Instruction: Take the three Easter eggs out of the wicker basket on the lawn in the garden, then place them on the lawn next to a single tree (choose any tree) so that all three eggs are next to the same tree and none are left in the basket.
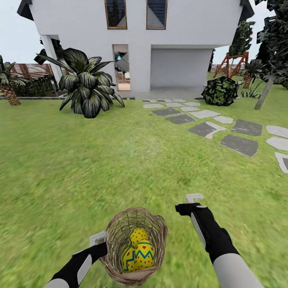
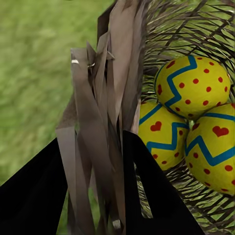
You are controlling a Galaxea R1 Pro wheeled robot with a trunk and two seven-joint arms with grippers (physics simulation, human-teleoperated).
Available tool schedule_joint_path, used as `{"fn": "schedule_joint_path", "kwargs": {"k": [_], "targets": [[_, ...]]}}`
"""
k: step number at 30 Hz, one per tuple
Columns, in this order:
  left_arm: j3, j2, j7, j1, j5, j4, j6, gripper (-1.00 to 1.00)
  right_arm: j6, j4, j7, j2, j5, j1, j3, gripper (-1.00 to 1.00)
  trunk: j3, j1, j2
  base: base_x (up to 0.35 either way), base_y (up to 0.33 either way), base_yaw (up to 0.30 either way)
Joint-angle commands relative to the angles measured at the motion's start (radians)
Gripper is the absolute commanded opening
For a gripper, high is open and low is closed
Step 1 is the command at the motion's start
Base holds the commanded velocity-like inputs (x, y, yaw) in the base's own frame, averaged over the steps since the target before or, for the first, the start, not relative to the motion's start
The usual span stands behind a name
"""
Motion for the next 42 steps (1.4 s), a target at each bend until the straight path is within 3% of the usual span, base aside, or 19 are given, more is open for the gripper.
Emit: {"fn": "schedule_joint_path", "kwargs": {"k": [1, 6, 18, 42], "targets": [[0.007, -0.001, -0.005, -0.001, 0.011, -0.002, 0.008, -1.0, 0.006, -0.001, 0.003, 0.001, 0.009, 0.0, -0.002, 1.0, 0.002, -0.004, 0.007, 0.0, 0.0, 0.293], [0.007, -0.001, -0.005, -0.001, 0.011, -0.002, 0.006, -1.0, 0.006, 0.0, 0.002, 0.002, 0.009, 0.0, -0.002, 1.0, 0.018, -0.023, 0.042, 0.0, 0.0, 0.292], [0.007, -0.001, -0.005, -0.001, 0.011, -0.003, 0.006, -1.0, 0.006, 0.0, 0.003, 0.002, 0.009, 0.0, -0.002, 1.0, 0.02, -0.023, 0.042, 0.0, 0.0, 0.291], [0.007, 0.0, -0.005, -0.001, 0.011, -0.003, 0.006, -1.0, 0.004, 0.0, 0.002, 0.002, 0.009, 0.0, -0.002, 1.0, 0.046, -0.023, 0.042, 0.0, 0.0, 0.233]]}}
